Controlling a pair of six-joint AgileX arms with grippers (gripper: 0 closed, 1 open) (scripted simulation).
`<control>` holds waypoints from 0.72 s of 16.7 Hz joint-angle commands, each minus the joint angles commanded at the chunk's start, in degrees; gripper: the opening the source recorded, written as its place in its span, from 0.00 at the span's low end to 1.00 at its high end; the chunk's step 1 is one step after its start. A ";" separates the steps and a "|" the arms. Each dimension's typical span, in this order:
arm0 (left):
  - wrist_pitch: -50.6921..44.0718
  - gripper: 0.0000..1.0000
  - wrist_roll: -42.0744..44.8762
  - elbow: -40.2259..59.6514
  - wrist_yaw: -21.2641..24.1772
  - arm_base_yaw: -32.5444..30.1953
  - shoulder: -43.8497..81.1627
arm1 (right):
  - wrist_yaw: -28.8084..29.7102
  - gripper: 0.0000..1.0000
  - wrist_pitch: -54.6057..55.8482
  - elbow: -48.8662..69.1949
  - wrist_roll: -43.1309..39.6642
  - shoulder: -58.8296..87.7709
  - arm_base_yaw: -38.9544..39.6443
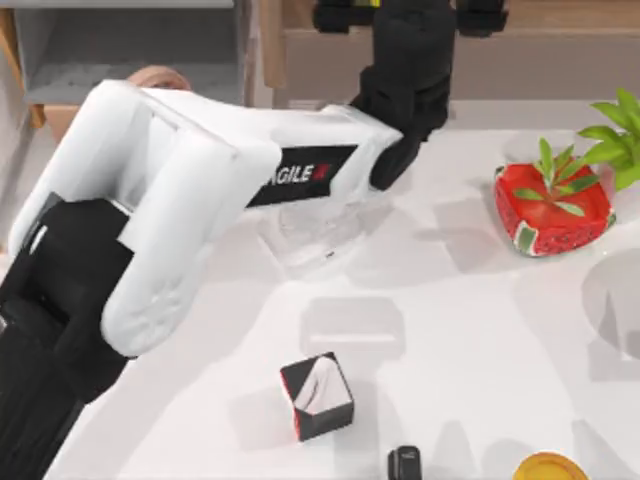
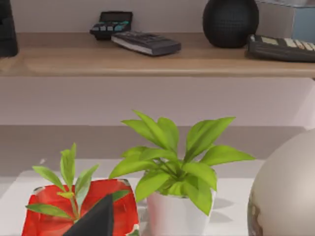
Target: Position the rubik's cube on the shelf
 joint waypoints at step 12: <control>22.50 1.00 23.38 -43.22 23.79 8.08 -23.00 | 0.00 1.00 0.00 0.00 0.00 0.00 0.00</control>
